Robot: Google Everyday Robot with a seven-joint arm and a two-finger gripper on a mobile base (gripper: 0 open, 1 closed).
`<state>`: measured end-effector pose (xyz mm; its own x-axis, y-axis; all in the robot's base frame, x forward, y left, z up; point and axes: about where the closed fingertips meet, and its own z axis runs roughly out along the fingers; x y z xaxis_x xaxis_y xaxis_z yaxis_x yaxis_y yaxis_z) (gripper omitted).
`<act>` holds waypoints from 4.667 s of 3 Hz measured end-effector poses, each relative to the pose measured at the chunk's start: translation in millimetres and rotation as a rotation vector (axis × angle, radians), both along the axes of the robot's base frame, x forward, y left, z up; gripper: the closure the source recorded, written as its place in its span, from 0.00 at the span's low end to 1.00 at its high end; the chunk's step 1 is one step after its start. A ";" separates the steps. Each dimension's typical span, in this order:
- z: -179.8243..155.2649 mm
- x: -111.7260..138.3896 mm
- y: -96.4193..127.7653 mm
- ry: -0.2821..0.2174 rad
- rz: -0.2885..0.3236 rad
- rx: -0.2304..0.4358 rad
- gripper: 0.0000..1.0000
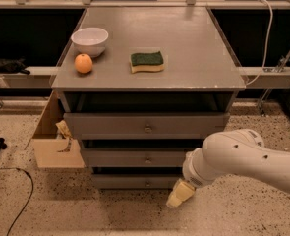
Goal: Open middle drawer
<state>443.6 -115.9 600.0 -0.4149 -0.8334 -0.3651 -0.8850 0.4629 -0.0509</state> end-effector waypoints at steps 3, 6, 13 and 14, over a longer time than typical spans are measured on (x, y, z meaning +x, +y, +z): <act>-33.6 52.0 -14.5 0.015 -0.127 0.053 0.00; -80.3 93.1 -59.2 -0.014 -0.190 0.175 0.00; -147.5 118.1 -16.8 -0.008 -0.050 0.119 0.00; -146.4 116.4 -18.7 -0.044 -0.064 0.136 0.00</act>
Offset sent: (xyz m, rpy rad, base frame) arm 0.0513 -0.0199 -0.0384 -0.0529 0.0145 -0.1150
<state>560.0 -134.5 453.6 -0.4468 -0.7472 -0.4920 -0.8517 0.5235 -0.0216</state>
